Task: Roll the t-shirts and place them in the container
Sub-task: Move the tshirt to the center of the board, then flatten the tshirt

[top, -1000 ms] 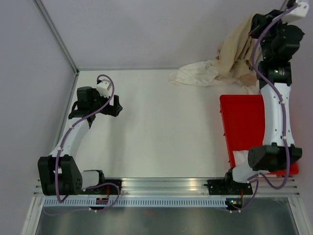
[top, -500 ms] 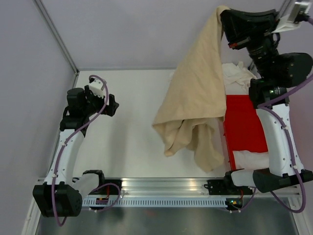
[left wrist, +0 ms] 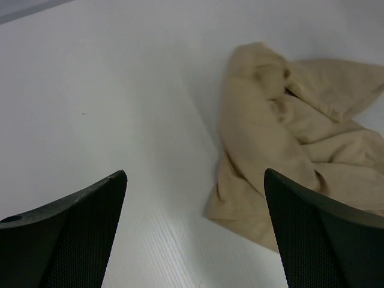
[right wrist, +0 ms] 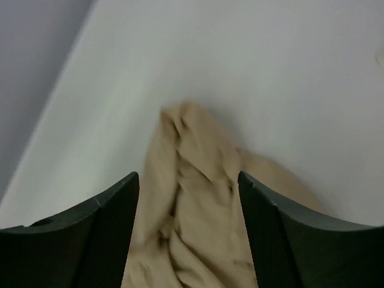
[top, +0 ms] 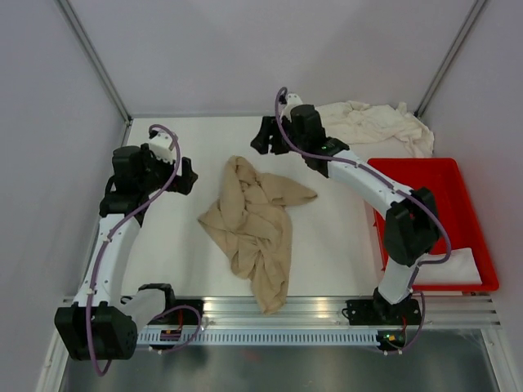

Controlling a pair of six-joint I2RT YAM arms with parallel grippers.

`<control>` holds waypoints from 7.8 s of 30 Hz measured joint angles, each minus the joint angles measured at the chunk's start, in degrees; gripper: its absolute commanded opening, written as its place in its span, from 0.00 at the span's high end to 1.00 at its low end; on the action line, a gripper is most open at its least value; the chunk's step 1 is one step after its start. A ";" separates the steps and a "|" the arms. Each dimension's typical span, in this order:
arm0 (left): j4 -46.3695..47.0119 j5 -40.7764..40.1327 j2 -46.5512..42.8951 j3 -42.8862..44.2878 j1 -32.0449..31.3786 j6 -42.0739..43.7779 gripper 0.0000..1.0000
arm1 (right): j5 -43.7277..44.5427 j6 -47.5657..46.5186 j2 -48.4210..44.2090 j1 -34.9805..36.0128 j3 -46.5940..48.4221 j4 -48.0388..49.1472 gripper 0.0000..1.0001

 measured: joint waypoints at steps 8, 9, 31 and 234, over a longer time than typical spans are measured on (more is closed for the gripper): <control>-4.68 5.35 3.19 -2.29 -2.03 3.74 0.00 | 14.36 0.04 -10.58 0.68 -22.27 -7.37 0.28; -5.14 5.46 3.19 -3.26 -3.41 4.61 0.00 | 15.63 0.33 -13.29 1.53 -25.14 -7.78 0.29; 4.07 -16.33 23.15 -13.22 -18.32 16.46 0.55 | 15.02 14.08 -17.29 32.24 -51.10 -0.31 0.87; -24.41 -11.50 9.62 -6.97 12.07 22.93 0.36 | 16.50 -8.41 -14.82 -2.36 -27.69 -17.09 1.00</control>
